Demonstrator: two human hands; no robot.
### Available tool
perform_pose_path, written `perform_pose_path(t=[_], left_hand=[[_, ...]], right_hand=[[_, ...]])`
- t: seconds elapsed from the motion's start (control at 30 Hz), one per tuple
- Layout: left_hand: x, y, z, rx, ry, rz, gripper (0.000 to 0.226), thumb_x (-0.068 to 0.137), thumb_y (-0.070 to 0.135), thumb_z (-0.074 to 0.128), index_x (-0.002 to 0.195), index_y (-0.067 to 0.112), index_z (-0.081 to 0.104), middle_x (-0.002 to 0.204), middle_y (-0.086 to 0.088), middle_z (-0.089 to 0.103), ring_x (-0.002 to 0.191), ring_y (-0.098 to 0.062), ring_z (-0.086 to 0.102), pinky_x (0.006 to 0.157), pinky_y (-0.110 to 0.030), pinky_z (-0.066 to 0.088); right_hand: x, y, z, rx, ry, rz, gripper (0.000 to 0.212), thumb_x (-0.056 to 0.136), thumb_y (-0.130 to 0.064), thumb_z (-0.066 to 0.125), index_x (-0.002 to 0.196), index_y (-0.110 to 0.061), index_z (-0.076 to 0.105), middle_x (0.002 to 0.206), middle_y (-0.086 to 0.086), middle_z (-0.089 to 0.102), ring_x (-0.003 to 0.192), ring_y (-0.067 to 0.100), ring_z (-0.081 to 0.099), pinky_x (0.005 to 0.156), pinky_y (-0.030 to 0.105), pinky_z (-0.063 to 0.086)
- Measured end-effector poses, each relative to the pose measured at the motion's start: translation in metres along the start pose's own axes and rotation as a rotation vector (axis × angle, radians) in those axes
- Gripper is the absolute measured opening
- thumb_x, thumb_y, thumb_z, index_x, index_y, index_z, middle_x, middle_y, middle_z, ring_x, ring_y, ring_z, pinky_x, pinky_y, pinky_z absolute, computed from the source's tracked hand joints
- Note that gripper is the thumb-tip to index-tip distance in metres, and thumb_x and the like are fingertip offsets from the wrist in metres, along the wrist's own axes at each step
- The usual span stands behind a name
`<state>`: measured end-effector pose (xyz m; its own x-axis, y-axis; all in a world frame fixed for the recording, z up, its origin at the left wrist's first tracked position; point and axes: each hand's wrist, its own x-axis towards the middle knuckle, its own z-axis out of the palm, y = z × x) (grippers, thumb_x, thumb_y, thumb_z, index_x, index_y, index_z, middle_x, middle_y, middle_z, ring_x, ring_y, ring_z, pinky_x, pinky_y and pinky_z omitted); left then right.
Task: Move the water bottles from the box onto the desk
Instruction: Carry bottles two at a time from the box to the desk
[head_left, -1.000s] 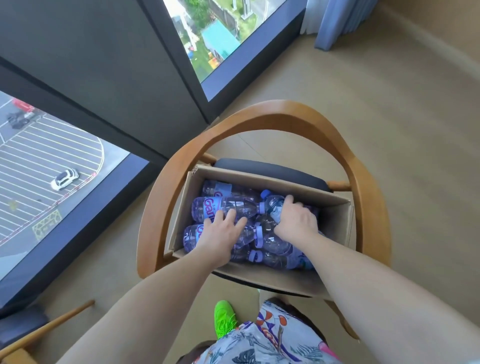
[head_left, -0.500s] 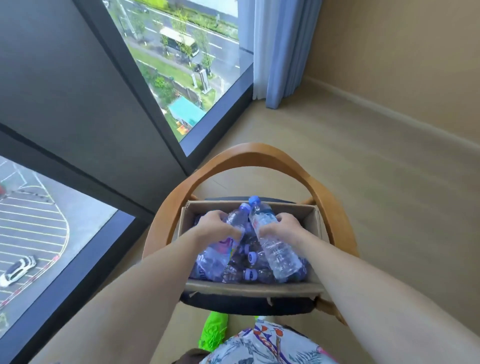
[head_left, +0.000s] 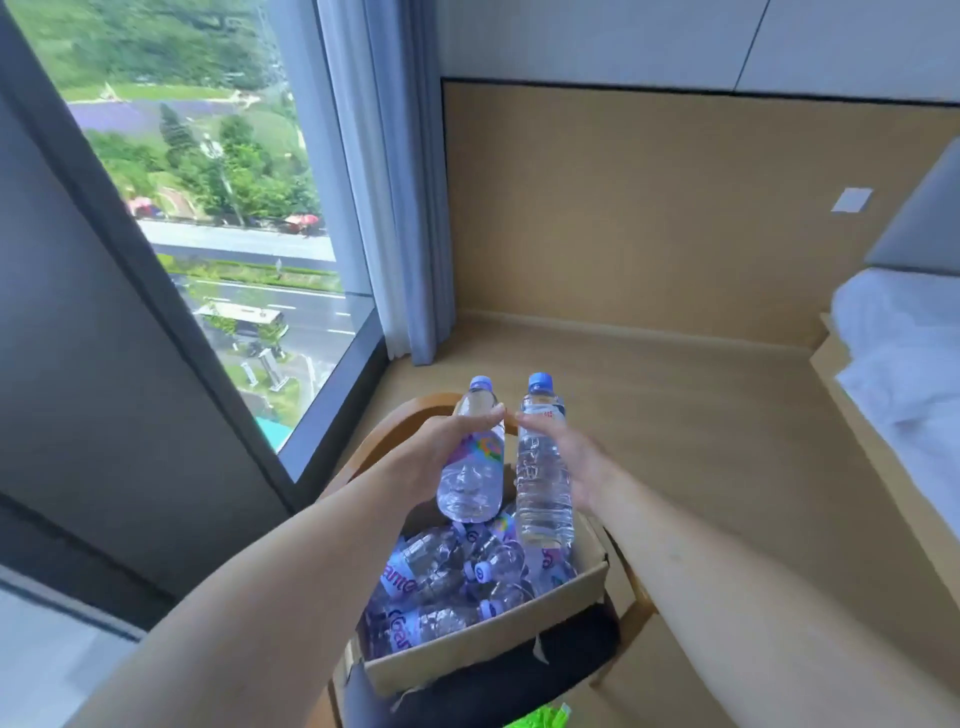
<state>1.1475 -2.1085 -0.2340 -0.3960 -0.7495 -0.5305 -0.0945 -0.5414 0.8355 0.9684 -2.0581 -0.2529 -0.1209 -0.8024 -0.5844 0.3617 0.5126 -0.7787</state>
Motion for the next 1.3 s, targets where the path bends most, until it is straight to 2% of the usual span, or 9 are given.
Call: perform_pose_path(t=[0.17, 0.37, 0.53, 0.63, 0.73, 0.87, 0.97, 1.07, 1.3], left_hand=[[-0.018, 0.016, 0.056, 0.202, -0.035, 0.014, 0.065, 0.06, 0.026, 0.098, 0.111, -0.002, 0.069, 0.078, -0.015, 0.076, 0.063, -0.029, 0.073, 0.06, -0.034, 0.057], [-0.044, 0.017, 0.155, 0.324, -0.202, 0.096, 0.058, 0.065, 0.022, 0.093, 0.111, 0.001, 0.067, 0.086, -0.017, 0.074, 0.066, -0.032, 0.072, 0.067, -0.04, 0.06], [-0.085, 0.007, 0.258, 0.423, -0.398, 0.154, 0.054, 0.065, 0.023, 0.093, 0.106, 0.007, 0.061, 0.1, -0.019, 0.073, 0.091, -0.038, 0.075, 0.087, -0.052, 0.061], [-0.116, -0.009, 0.327, 0.452, -0.508, 0.171, 0.049, 0.066, 0.021, 0.093, 0.096, 0.011, 0.056, 0.086, -0.015, 0.073, 0.073, -0.033, 0.074, 0.072, -0.045, 0.064], [-0.153, -0.033, 0.395, 0.491, -0.643, 0.184, 0.051, 0.065, 0.019, 0.093, 0.105, 0.005, 0.063, 0.071, -0.012, 0.075, 0.059, -0.029, 0.072, 0.058, -0.036, 0.059], [-0.211, -0.081, 0.489, 0.562, -0.799, 0.193, 0.068, 0.061, 0.022, 0.093, 0.118, 0.002, 0.062, 0.1, -0.022, 0.074, 0.074, -0.035, 0.071, 0.072, -0.043, 0.061], [-0.264, -0.126, 0.56, 0.606, -0.901, 0.185, 0.058, 0.068, 0.018, 0.091, 0.116, 0.0, 0.064, 0.088, -0.019, 0.072, 0.067, -0.032, 0.069, 0.063, -0.037, 0.058], [-0.314, -0.171, 0.622, 0.645, -1.01, 0.181, 0.057, 0.071, 0.014, 0.09, 0.118, -0.003, 0.063, 0.089, -0.021, 0.071, 0.071, -0.035, 0.068, 0.068, -0.04, 0.058], [-0.44, -0.278, 0.742, 0.779, -1.247, 0.134, 0.056, 0.072, 0.014, 0.089, 0.118, -0.004, 0.062, 0.094, -0.024, 0.072, 0.069, -0.034, 0.069, 0.062, -0.035, 0.057]], right_hand=[[-0.067, -0.008, -0.041, 0.091, 0.225, -0.158, 0.039, 0.072, -0.024, 0.085, 0.099, -0.005, 0.063, 0.076, 0.015, 0.061, 0.065, 0.031, 0.062, 0.065, 0.04, 0.054], [-0.159, -0.005, -0.11, 0.212, 0.425, -0.31, 0.044, 0.071, -0.038, 0.089, 0.094, -0.011, 0.064, 0.075, 0.012, 0.06, 0.065, 0.029, 0.061, 0.065, 0.04, 0.054], [-0.243, 0.009, -0.178, 0.278, 0.61, -0.441, 0.05, 0.068, -0.034, 0.09, 0.103, -0.009, 0.067, 0.074, 0.013, 0.068, 0.065, 0.031, 0.068, 0.063, 0.043, 0.058], [-0.298, 0.027, -0.222, 0.324, 0.746, -0.479, 0.056, 0.065, -0.033, 0.091, 0.109, -0.007, 0.067, 0.078, 0.015, 0.072, 0.069, 0.033, 0.071, 0.061, 0.042, 0.059], [-0.359, 0.052, -0.268, 0.367, 0.87, -0.504, 0.056, 0.066, -0.034, 0.09, 0.108, -0.006, 0.067, 0.083, 0.019, 0.07, 0.074, 0.036, 0.072, 0.069, 0.045, 0.059], [-0.452, 0.097, -0.326, 0.461, 1.004, -0.524, 0.04, 0.073, -0.024, 0.086, 0.101, -0.004, 0.064, 0.065, 0.014, 0.061, 0.053, 0.029, 0.061, 0.052, 0.036, 0.054], [-0.525, 0.137, -0.372, 0.518, 1.113, -0.529, 0.04, 0.076, -0.023, 0.084, 0.104, -0.005, 0.063, 0.064, 0.013, 0.061, 0.049, 0.027, 0.06, 0.05, 0.032, 0.052], [-0.589, 0.178, -0.409, 0.549, 1.207, -0.537, 0.046, 0.076, -0.026, 0.084, 0.11, -0.005, 0.062, 0.063, 0.011, 0.064, 0.051, 0.027, 0.062, 0.052, 0.032, 0.053], [-0.737, 0.275, -0.478, 0.688, 1.413, -0.547, 0.053, 0.078, -0.026, 0.082, 0.122, -0.005, 0.061, 0.093, 0.02, 0.066, 0.073, 0.032, 0.067, 0.065, 0.041, 0.057]])
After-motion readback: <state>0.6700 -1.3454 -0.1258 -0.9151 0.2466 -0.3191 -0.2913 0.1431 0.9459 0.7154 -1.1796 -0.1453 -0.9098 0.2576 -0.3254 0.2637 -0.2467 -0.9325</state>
